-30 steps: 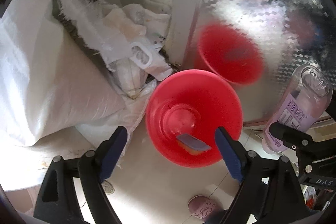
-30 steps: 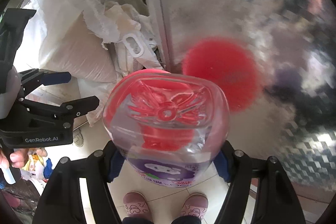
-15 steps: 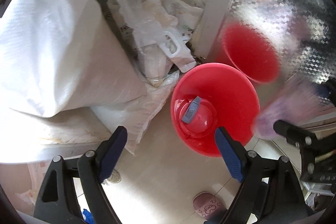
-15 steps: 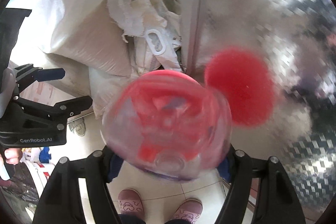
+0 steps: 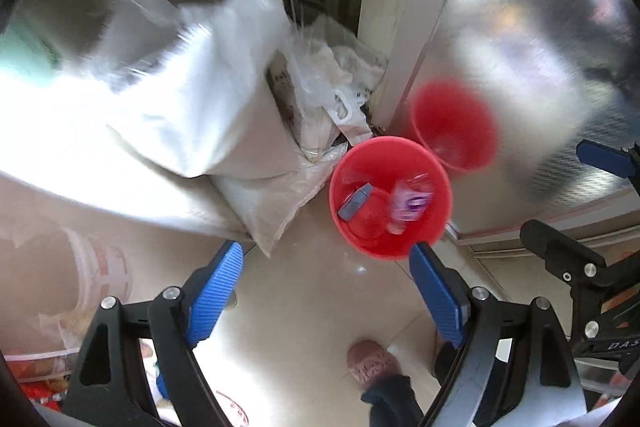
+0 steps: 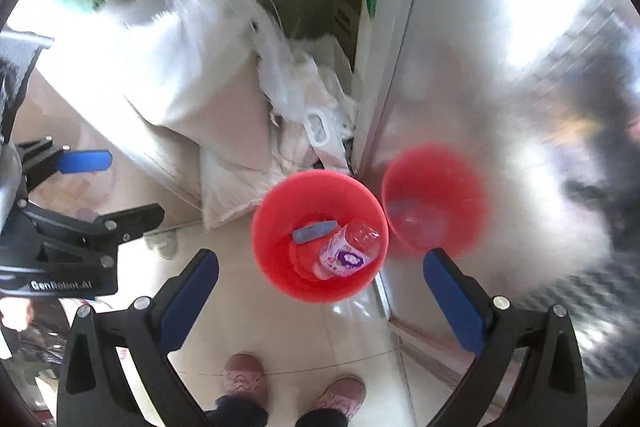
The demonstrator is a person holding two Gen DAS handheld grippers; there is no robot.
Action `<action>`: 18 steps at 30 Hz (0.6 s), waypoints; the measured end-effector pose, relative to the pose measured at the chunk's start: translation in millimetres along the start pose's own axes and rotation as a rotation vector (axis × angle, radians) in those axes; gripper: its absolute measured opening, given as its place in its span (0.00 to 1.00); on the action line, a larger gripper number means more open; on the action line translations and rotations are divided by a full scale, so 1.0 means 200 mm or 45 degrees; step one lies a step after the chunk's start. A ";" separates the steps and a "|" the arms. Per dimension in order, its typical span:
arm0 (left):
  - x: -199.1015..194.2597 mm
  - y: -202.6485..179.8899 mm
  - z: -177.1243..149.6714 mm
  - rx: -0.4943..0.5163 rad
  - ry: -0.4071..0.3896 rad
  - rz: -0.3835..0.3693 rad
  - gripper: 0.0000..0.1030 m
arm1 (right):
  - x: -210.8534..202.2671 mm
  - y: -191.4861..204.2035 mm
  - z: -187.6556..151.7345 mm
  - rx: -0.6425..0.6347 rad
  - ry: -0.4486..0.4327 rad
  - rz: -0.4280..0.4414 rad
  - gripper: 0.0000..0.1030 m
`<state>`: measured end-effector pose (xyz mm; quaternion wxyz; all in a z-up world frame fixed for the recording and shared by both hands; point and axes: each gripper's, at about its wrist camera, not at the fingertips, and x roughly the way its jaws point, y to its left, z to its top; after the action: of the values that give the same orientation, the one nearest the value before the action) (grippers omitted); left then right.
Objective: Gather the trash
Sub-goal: 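Open the left tool dropping the brush while the right tool drops the bottle into the bin, then raise both tools and grasp the white-green medicine box with the right tool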
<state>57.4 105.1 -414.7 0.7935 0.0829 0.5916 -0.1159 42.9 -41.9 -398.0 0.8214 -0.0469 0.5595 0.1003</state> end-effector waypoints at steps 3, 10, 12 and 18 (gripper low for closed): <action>-0.26 0.01 0.01 -0.029 -0.008 0.011 0.82 | -0.22 0.05 0.05 -0.002 -0.022 0.015 1.00; -0.88 0.01 0.08 -0.031 -0.063 0.012 0.82 | -0.78 0.12 0.20 0.032 -0.098 0.005 0.99; -1.02 0.01 0.12 -0.024 -0.081 0.002 0.82 | -0.92 0.13 0.24 0.050 -0.121 -0.004 0.99; -1.33 -0.07 0.30 0.043 -0.176 -0.008 0.82 | -1.22 0.06 0.37 0.104 -0.194 -0.049 0.99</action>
<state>36.9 98.6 -142.2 0.8306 0.0861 0.5336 -0.1338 20.4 -43.1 -143.3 0.8645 -0.0164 0.4981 0.0650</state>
